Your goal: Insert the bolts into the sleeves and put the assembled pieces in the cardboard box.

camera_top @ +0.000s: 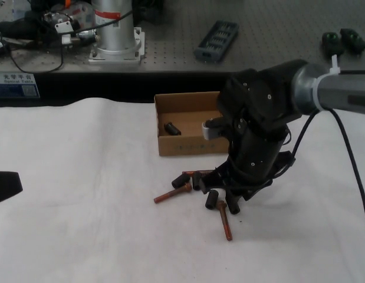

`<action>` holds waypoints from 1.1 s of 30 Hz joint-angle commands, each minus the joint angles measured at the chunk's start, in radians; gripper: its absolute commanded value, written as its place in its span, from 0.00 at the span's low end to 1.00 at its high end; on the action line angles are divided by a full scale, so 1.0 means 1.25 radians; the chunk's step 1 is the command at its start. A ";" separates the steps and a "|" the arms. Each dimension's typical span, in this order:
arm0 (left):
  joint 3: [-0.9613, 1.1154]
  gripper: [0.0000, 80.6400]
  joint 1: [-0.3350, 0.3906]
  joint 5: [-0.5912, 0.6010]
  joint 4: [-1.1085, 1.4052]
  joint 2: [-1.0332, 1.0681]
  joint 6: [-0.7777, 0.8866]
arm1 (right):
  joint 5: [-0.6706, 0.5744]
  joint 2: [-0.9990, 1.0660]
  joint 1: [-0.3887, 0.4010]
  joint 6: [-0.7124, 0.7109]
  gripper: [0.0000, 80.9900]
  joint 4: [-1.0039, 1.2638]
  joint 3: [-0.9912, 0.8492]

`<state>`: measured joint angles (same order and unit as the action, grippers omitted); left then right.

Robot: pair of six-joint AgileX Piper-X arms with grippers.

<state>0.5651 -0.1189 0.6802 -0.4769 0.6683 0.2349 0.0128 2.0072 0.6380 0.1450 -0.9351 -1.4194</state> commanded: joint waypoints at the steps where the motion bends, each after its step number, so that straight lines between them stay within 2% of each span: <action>1: 0.002 0.55 0.004 0.003 0.005 -0.004 -0.010 | -0.003 0.015 0.004 -0.003 0.30 0.002 -0.011; 19: 0.002 0.55 0.004 0.003 0.005 -0.004 -0.045 | -0.010 0.040 0.004 -0.008 0.30 0.045 -0.011; 26: 0.002 0.55 0.004 -0.057 0.005 -0.004 -0.045 | -0.021 0.042 0.004 -0.014 0.30 0.030 -0.011; 30: 0.002 0.55 0.004 -0.060 0.005 -0.004 -0.045 | -0.018 0.042 0.004 -0.045 0.30 0.009 -0.011; 33: 0.002 0.55 0.004 -0.060 0.005 -0.004 -0.045 | -0.018 0.042 0.004 -0.045 0.22 0.008 -0.011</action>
<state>0.5651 -0.1189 0.6106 -0.4769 0.6683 0.1980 0.0000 2.0538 0.6405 0.0963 -0.9033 -1.4247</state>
